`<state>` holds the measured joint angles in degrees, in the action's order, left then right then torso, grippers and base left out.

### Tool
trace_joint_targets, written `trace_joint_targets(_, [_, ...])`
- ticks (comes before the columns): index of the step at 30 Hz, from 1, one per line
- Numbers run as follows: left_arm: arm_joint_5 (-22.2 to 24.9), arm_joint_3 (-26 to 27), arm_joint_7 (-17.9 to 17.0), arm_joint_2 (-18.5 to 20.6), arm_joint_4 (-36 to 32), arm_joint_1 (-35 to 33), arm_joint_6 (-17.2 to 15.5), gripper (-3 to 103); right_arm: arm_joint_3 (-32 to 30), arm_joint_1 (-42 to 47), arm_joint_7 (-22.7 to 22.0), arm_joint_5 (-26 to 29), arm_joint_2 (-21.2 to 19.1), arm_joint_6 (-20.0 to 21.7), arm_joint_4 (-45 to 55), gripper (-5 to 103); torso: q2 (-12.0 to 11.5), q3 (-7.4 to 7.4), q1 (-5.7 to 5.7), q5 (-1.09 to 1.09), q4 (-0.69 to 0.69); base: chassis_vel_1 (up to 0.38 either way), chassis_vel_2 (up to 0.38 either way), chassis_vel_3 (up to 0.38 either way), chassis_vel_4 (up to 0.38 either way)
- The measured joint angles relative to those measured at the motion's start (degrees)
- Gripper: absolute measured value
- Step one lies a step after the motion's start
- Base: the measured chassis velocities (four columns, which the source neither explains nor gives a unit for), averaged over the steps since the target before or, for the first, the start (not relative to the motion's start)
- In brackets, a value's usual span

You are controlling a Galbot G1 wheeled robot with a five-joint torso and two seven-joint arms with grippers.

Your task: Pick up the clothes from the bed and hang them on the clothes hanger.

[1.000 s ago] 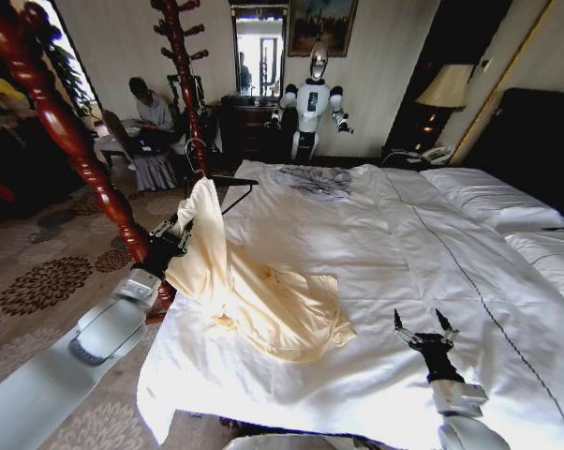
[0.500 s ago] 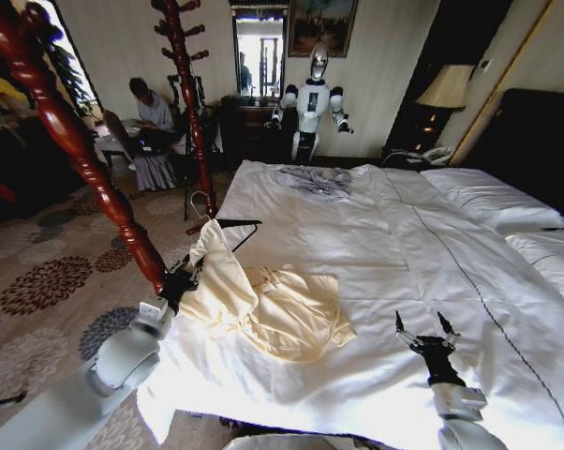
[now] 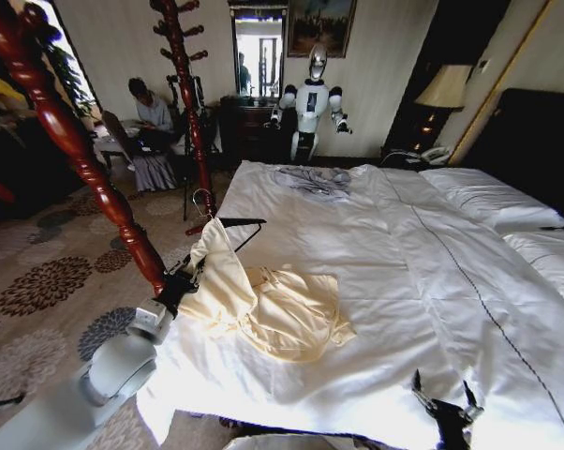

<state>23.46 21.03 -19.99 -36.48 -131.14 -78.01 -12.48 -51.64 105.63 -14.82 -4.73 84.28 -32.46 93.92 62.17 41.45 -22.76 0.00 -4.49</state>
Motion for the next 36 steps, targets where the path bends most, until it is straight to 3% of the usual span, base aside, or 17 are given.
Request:
trace_joint_targets(13, [-0.8,-0.1,0.4,-0.4,-1.0,-1.1,0.3,23,-2.8,-0.5,1.8,11.7,-3.0,7.2,15.6,100,0.0,0.0,0.0,0.01,0.02,0.0,0.0,0.0,0.0])
trace_joint_targets(25, [0.1,1.4,0.9,-1.5,-3.4,-6.7,2.0,23,-6.3,-1.2,4.2,25.7,-6.7,16.2,34.2,100,0.0,0.0,0.0,0.01,0.03,0.0,0.0,0.0,0.0])
trace_joint_targets(36, [0.8,1.7,1.5,-1.2,-4.0,-6.1,2.8,23,-9.0,-1.8,6.1,36.9,-9.5,23.3,48.9,100,0.0,0.0,0.0,0.0,0.02,0.0,0.0,0.0,0.0])
